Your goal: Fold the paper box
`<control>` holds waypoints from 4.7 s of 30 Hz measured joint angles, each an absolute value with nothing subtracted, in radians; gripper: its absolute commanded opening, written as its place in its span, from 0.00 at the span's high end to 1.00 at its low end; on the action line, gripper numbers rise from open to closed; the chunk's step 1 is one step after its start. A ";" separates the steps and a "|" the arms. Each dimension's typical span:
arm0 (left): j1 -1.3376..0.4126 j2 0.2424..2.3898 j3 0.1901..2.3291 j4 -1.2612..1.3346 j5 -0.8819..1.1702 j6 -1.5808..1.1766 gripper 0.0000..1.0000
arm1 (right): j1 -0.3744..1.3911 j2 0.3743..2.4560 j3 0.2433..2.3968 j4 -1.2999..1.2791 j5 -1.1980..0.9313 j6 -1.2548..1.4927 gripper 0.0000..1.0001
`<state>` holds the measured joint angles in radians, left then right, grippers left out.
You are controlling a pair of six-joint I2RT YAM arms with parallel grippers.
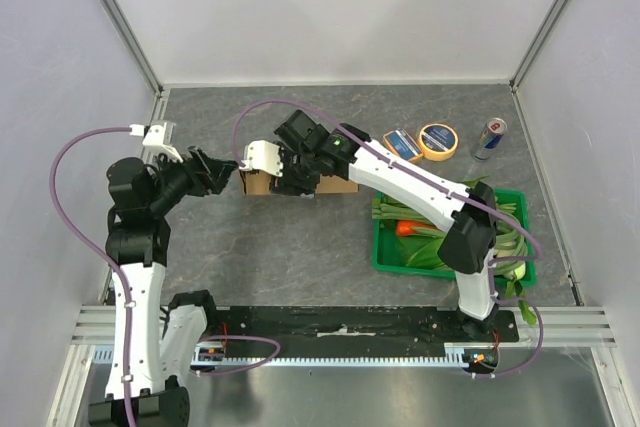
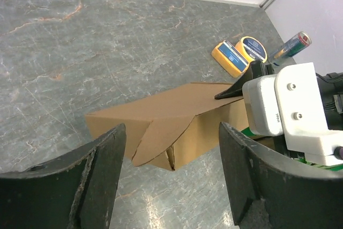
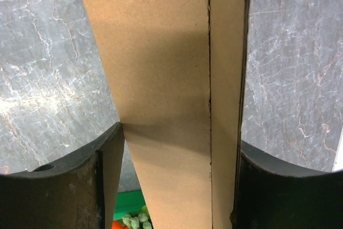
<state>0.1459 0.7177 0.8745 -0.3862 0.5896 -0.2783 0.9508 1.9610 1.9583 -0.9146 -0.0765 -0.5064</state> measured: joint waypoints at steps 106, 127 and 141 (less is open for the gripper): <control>-0.210 1.160 0.917 -0.191 0.000 -0.565 0.68 | 0.804 1.978 1.777 -0.438 -0.182 -0.500 0.04; -0.192 1.259 1.058 -0.450 0.113 -0.442 0.74 | 0.793 1.979 1.765 -0.415 -0.187 -0.536 0.09; -0.188 1.268 1.114 -0.502 0.115 -0.429 0.89 | 0.793 1.979 1.766 -0.416 -0.187 -0.536 0.10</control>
<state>-0.1883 1.2678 1.1141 -0.5018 0.1150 -0.4294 0.7925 1.9793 1.7664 -0.4164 -0.1875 -0.5362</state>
